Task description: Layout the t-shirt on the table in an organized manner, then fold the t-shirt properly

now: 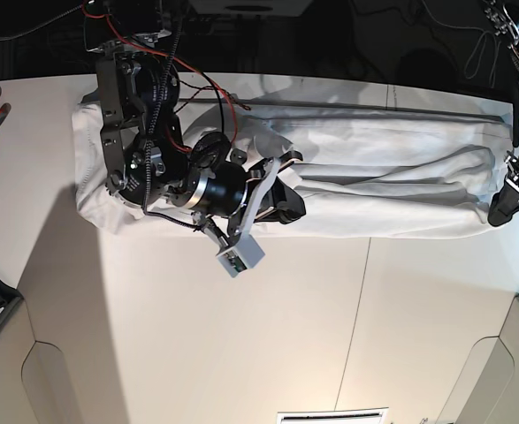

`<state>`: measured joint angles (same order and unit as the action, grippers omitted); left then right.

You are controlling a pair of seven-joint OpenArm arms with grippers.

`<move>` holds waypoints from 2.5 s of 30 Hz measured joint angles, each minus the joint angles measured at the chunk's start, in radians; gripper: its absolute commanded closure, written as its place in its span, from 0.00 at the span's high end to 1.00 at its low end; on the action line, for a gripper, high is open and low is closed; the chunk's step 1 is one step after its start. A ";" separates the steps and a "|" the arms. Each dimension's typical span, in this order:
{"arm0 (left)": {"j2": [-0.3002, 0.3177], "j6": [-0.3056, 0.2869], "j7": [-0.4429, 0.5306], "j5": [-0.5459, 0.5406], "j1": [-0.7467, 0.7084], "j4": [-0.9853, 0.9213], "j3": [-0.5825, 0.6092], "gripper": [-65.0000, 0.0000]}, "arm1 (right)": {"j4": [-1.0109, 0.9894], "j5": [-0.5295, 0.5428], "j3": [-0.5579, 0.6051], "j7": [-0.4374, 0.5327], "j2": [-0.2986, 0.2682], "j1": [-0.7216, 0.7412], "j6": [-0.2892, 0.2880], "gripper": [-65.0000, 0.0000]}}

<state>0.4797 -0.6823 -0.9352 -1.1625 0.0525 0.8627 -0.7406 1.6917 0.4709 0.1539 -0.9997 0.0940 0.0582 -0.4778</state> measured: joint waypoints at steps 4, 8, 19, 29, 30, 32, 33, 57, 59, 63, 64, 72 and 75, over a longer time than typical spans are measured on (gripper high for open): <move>0.000 0.000 -0.008 0.063 0.000 0.000 0.000 0.30 | 0.000 -0.091 0.000 0.000 0.000 -0.019 0.056 0.00; 0.008 0.000 -0.008 0.102 0.000 0.000 0.001 0.30 | -0.006 -0.182 0.000 0.019 -0.002 -0.048 0.090 0.00; 0.072 0.000 -0.008 0.223 -0.001 0.000 0.001 0.30 | -0.007 -0.335 0.001 0.060 -0.077 -0.100 0.251 0.00; 0.092 0.000 0.101 0.231 -0.089 0.000 0.002 0.38 | -0.008 -0.356 -0.002 0.064 -0.118 -0.100 0.269 0.00; 0.098 0.000 0.127 0.228 -0.098 0.000 0.001 0.42 | -0.008 -0.356 -0.002 0.064 -0.118 -0.100 0.269 0.00; 0.103 0.000 0.146 0.227 -0.108 0.000 0.001 0.48 | -0.008 -0.335 -0.002 0.064 -0.116 -0.100 0.270 0.00; 0.105 0.000 0.146 0.228 -0.110 0.000 0.001 0.49 | -0.008 -0.301 -0.002 0.074 -0.116 -0.100 0.269 0.00; -0.052 -0.003 0.000 0.116 -0.062 0.333 0.225 0.00 | -0.253 -0.405 0.053 0.193 -0.005 -0.049 0.269 0.00; -0.074 -0.003 0.060 0.190 -0.044 0.333 0.301 0.00 | -0.275 -0.399 0.053 0.203 -0.005 -0.047 0.268 0.00; -0.102 0.020 0.080 0.295 -0.029 0.333 0.391 0.00 | -0.290 -0.390 0.053 0.211 -0.005 -0.045 0.265 0.00; -0.105 0.020 0.086 0.323 -0.029 0.333 0.392 0.00 | -0.290 -0.389 0.053 0.211 -0.005 -0.045 0.269 0.00; -0.100 0.247 0.296 0.752 -0.030 0.333 0.387 0.00 | -0.290 -0.372 0.054 0.235 -0.045 -0.044 0.284 0.00; -0.093 0.324 0.368 0.864 -0.031 0.333 0.387 0.00 | -0.291 -0.366 0.050 0.236 -0.053 -0.044 0.283 0.00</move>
<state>0.3866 -0.3580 -0.5674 -0.2981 0.0216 1.1954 -0.3534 1.4010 0.1051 0.2043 -0.7635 0.0410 0.0143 -0.1944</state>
